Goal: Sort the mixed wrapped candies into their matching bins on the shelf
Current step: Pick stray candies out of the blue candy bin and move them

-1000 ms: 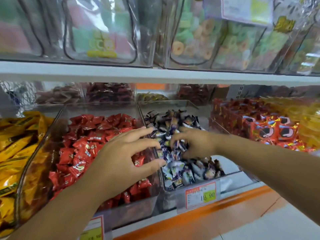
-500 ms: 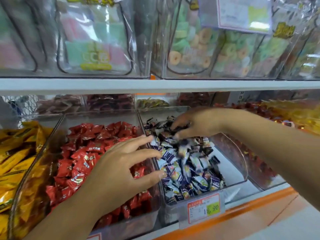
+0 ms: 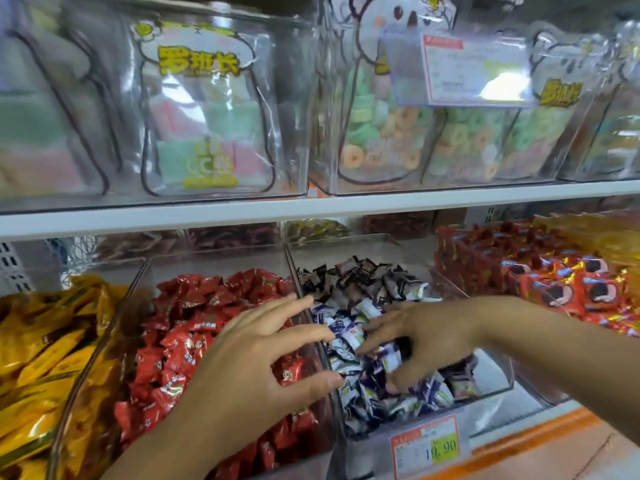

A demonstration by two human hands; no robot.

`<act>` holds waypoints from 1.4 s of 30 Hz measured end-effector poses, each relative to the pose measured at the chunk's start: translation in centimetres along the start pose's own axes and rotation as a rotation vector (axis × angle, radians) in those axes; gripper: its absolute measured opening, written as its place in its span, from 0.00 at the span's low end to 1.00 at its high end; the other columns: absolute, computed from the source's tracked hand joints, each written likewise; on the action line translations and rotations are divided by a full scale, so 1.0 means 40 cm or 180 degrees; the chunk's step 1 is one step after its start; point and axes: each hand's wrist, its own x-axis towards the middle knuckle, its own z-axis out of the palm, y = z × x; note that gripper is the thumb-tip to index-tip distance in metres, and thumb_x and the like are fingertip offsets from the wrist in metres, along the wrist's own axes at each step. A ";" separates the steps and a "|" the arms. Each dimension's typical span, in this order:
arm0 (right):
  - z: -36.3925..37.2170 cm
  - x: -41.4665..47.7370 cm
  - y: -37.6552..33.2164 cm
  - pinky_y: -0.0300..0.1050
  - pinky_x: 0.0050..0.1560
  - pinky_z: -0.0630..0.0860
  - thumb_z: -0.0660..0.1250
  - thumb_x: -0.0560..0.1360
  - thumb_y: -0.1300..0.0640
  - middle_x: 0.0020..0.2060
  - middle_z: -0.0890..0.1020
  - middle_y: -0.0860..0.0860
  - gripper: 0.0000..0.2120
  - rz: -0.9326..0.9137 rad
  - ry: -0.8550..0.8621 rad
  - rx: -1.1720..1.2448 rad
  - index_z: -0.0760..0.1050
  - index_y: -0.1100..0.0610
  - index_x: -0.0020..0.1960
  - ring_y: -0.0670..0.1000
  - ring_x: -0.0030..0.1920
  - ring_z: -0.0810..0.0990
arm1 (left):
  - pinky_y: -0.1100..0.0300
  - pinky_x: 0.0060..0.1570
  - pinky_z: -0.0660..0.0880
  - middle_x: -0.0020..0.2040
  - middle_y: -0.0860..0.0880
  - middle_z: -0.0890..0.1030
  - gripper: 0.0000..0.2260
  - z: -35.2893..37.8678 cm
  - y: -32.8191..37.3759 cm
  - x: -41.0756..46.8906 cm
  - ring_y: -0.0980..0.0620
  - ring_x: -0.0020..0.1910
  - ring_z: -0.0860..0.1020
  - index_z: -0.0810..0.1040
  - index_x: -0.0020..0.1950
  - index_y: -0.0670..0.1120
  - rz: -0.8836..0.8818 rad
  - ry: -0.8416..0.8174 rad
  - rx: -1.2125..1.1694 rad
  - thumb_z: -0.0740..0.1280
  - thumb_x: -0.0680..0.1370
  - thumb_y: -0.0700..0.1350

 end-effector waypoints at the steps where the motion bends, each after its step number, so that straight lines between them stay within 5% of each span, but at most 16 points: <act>1: -0.021 -0.006 -0.009 0.49 0.71 0.61 0.66 0.73 0.37 0.72 0.65 0.39 0.24 -0.0060 0.0103 0.0323 0.68 0.34 0.68 0.44 0.70 0.64 | 0.63 0.68 0.45 0.69 0.79 0.47 0.28 0.001 0.000 0.001 0.76 0.69 0.41 0.62 0.62 0.79 0.0005 0.0012 -0.0005 0.47 0.64 0.81; 4: -0.095 0.070 -0.039 0.41 0.57 0.72 0.62 0.78 0.45 0.60 0.79 0.45 0.14 -0.0179 0.1250 0.0191 0.76 0.45 0.62 0.44 0.53 0.77 | 0.62 0.69 0.45 0.70 0.79 0.47 0.27 0.001 0.002 0.002 0.75 0.70 0.42 0.62 0.62 0.80 0.0000 0.0012 -0.0033 0.47 0.64 0.82; 6: -0.116 0.167 -0.063 0.47 0.57 0.74 0.61 0.78 0.45 0.61 0.78 0.50 0.12 -0.0123 0.1666 -0.0012 0.76 0.45 0.59 0.51 0.58 0.76 | 0.63 0.68 0.45 0.69 0.79 0.48 0.27 0.000 0.001 0.002 0.75 0.69 0.42 0.62 0.61 0.80 -0.0013 0.0005 -0.0088 0.47 0.63 0.82; 8: -0.101 0.254 -0.078 0.51 0.56 0.72 0.61 0.75 0.40 0.64 0.74 0.52 0.13 -0.0006 0.1619 -0.0058 0.72 0.39 0.58 0.57 0.64 0.71 | 0.63 0.67 0.46 0.69 0.80 0.48 0.27 0.000 -0.001 0.004 0.77 0.68 0.42 0.63 0.61 0.80 0.0005 0.0021 -0.0113 0.48 0.63 0.82; 11: -0.062 0.314 -0.084 0.54 0.59 0.68 0.57 0.74 0.41 0.68 0.68 0.54 0.27 0.0255 0.1299 -0.0264 0.59 0.42 0.71 0.60 0.66 0.67 | 0.65 0.66 0.48 0.69 0.80 0.50 0.26 0.003 -0.002 0.007 0.77 0.68 0.43 0.64 0.60 0.80 0.0055 0.0075 -0.0085 0.49 0.64 0.82; 13: -0.050 0.308 -0.082 0.55 0.57 0.66 0.57 0.74 0.41 0.68 0.67 0.55 0.26 0.0204 0.1222 -0.0432 0.61 0.43 0.71 0.61 0.66 0.66 | 0.67 0.65 0.47 0.69 0.79 0.51 0.25 0.004 -0.001 0.007 0.77 0.68 0.44 0.64 0.59 0.80 0.0057 0.0087 -0.0055 0.49 0.64 0.82; 16: -0.021 0.279 -0.072 0.61 0.71 0.57 0.54 0.76 0.37 0.74 0.61 0.53 0.27 0.0093 0.0943 -0.0849 0.60 0.41 0.73 0.60 0.73 0.57 | 0.68 0.65 0.47 0.69 0.79 0.52 0.24 0.004 -0.001 0.005 0.77 0.68 0.44 0.64 0.58 0.80 0.0051 0.0101 -0.0007 0.49 0.64 0.81; 21: 0.016 0.182 -0.050 0.60 0.75 0.47 0.58 0.77 0.39 0.77 0.56 0.49 0.20 -0.0073 0.1033 -0.0657 0.67 0.39 0.68 0.55 0.77 0.50 | 0.67 0.66 0.47 0.69 0.78 0.55 0.24 0.001 -0.002 0.001 0.78 0.67 0.45 0.66 0.58 0.79 0.0042 0.0156 -0.0079 0.50 0.64 0.80; 29: -0.001 0.053 -0.023 0.52 0.75 0.48 0.62 0.78 0.44 0.74 0.62 0.44 0.14 -0.0033 0.0522 -0.0398 0.74 0.39 0.63 0.49 0.76 0.52 | 0.65 0.67 0.47 0.67 0.80 0.53 0.25 -0.007 0.002 -0.004 0.81 0.65 0.44 0.67 0.58 0.79 -0.0018 0.0111 -0.0157 0.50 0.63 0.81; 32: -0.061 0.031 -0.038 0.46 0.67 0.65 0.63 0.77 0.45 0.63 0.77 0.42 0.11 -0.0066 0.0190 0.0375 0.79 0.43 0.58 0.46 0.64 0.73 | 0.64 0.67 0.49 0.67 0.81 0.53 0.26 -0.005 0.003 -0.001 0.81 0.65 0.44 0.67 0.57 0.79 -0.0072 0.0074 -0.0202 0.50 0.62 0.81; 34: -0.105 0.064 -0.046 0.44 0.55 0.73 0.62 0.78 0.46 0.55 0.81 0.44 0.11 -0.0146 0.0774 0.0381 0.80 0.47 0.56 0.48 0.54 0.78 | 0.62 0.68 0.51 0.67 0.81 0.54 0.26 -0.002 0.001 0.000 0.79 0.67 0.47 0.68 0.57 0.78 -0.0074 0.0113 -0.0293 0.53 0.62 0.81; 37: -0.126 0.177 -0.075 0.46 0.56 0.73 0.59 0.80 0.46 0.63 0.76 0.49 0.16 -0.0090 0.1359 0.0020 0.74 0.47 0.64 0.51 0.59 0.75 | 0.59 0.71 0.53 0.68 0.80 0.55 0.25 0.001 -0.003 0.002 0.75 0.70 0.50 0.68 0.57 0.79 -0.0064 0.0130 -0.0343 0.55 0.62 0.81; 42: -0.045 0.306 -0.094 0.53 0.61 0.69 0.58 0.77 0.42 0.72 0.66 0.55 0.28 0.0012 0.0814 -0.0360 0.60 0.48 0.75 0.60 0.67 0.68 | 0.61 0.68 0.53 0.67 0.80 0.55 0.24 0.001 -0.003 0.003 0.74 0.70 0.52 0.69 0.56 0.78 -0.0074 0.0186 -0.0297 0.55 0.62 0.80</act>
